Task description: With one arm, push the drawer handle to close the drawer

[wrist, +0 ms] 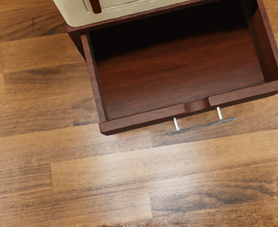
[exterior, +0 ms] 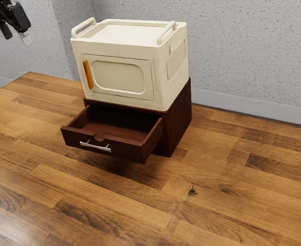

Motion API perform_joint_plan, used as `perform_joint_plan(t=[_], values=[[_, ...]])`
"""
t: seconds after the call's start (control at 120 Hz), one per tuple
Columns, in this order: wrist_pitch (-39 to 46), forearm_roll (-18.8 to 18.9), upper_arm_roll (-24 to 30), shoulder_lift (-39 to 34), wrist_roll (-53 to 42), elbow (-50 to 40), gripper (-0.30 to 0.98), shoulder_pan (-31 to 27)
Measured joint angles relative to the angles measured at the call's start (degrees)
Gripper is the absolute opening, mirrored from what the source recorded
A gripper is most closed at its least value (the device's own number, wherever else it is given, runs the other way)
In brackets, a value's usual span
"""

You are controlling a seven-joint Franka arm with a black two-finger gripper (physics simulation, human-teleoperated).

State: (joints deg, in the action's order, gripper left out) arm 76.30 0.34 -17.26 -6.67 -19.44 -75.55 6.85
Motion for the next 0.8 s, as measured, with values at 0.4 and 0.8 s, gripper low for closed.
perform_joint_plan(t=[0.4,0.8], values=[[6.6,5.2,7.7,-1.6,-6.3,-21.9,0.68,0.3],[19.9,4.3,6.3,-9.0,-15.8,-47.1,0.23,0.8]])
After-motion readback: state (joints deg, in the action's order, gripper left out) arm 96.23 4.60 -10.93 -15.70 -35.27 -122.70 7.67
